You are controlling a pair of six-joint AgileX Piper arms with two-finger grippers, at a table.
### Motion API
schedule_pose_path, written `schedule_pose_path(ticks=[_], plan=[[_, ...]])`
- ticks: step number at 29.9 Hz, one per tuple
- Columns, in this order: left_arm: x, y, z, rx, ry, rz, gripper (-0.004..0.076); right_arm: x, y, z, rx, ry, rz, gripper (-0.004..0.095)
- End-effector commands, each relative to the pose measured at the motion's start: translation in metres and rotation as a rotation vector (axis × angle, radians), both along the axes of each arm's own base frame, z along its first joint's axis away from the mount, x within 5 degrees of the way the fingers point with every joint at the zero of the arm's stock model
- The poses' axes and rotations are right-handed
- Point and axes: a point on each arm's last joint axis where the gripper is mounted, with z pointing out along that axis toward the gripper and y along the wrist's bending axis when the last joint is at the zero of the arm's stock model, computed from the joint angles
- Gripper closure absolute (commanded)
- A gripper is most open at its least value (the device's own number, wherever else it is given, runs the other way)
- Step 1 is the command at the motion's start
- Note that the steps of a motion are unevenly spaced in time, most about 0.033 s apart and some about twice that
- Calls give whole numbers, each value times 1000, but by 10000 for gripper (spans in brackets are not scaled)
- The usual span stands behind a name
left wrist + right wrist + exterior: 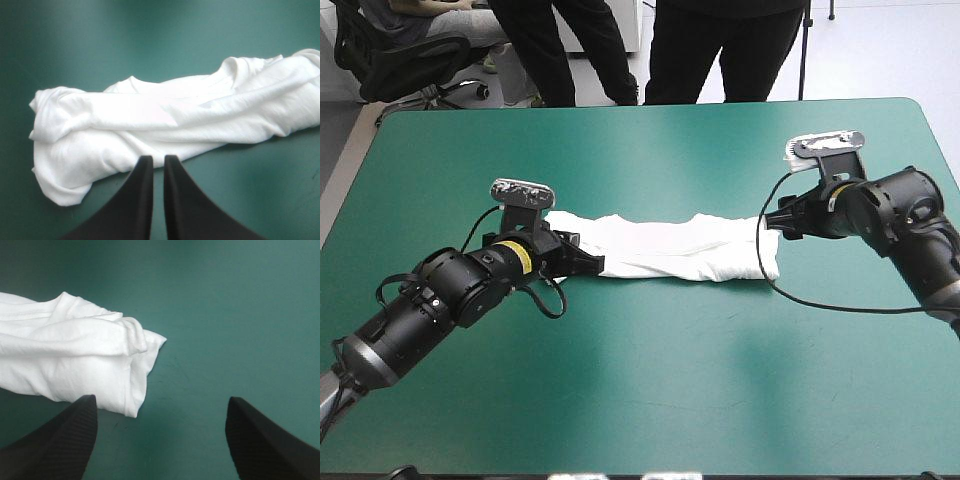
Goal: Fold the cloth
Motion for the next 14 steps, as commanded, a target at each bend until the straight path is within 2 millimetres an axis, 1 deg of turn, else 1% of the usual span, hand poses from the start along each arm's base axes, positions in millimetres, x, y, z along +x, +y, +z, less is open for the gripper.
schedule_pose_path(ticks=[1, 5, 9, 11, 14], plan=[[7, -12, 23, -30, -82, -73, 728, -8, -21, 25, 13, -108, -63, 229], [30, -31, 12, 2, -37, -91, 728, 0, -47, 20, 68, -74, -105, 229], [56, -56, -13, 49, 49, -156, 728, 14, -69, 6, 240, -7, -75, 229], [67, -68, -26, 60, 93, -183, 728, 22, -77, 1, 322, -1, -47, 229], [82, -83, -44, 75, 139, -222, 728, 34, -83, -6, 417, 1, 8, 232]])
